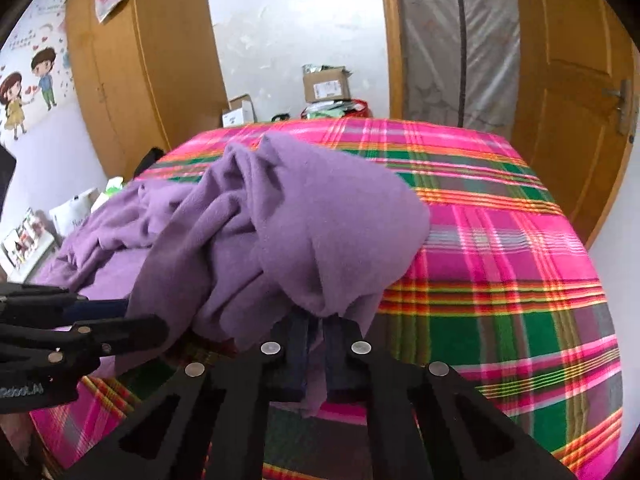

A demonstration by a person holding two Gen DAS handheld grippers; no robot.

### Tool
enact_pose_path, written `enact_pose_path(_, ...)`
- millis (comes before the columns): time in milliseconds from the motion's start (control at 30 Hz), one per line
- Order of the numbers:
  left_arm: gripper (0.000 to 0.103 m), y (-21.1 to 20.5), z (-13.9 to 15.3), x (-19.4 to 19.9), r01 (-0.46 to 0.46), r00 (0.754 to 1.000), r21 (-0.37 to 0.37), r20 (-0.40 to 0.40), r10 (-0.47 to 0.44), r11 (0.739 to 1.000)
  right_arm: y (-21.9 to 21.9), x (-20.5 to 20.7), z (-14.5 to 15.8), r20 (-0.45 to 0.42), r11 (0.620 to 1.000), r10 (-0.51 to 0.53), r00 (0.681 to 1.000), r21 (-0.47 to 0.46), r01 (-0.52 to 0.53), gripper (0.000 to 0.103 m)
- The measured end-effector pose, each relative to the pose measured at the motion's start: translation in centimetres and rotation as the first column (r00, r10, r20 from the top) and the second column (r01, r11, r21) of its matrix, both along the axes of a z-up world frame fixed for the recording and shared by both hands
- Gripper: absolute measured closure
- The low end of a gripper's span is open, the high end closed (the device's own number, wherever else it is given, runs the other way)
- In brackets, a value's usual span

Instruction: Fold clothes

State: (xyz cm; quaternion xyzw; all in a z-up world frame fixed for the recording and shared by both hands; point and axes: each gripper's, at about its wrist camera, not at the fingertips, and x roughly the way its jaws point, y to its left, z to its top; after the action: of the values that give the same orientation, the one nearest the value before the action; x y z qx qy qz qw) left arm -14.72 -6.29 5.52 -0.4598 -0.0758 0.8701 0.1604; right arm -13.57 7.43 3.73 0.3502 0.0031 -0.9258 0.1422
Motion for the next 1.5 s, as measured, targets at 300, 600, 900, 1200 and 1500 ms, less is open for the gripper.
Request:
enact_pose_path(300,0.099,-1.3,1.5,0.5,-0.029,0.999,0.103,-0.041,0.034,0.994,3.5,1.0,4.4,-0.136,0.995,-0.102,0.985,0.009,0.104,0.100)
enact_pose_path(600,0.099,-0.8,3.4,2.0,0.019,0.996,0.144,-0.090,-0.006,0.989,7.9,1.7,6.3,-0.191,0.972,-0.225,0.955,0.020,0.234,0.100)
enact_pose_path(900,0.099,1.4,1.9,2.5,0.074,0.997,0.102,-0.045,-0.070,0.992,11.0,2.1,5.3,-0.154,0.951,-0.300,0.942,0.036,0.308,0.100)
enact_pose_path(1200,0.098,1.4,0.3,2.1,0.069,0.997,0.071,0.017,-0.070,0.995,11.6,2.6,3.7,-0.067,0.948,-0.313,0.947,0.033,0.316,0.098)
enact_pose_path(1500,0.095,-2.2,0.0,5.1,0.004,1.000,0.063,0.013,-0.005,0.998,9.7,5.7,3.8,-0.014,0.960,-0.279,0.960,-0.014,0.279,0.074)
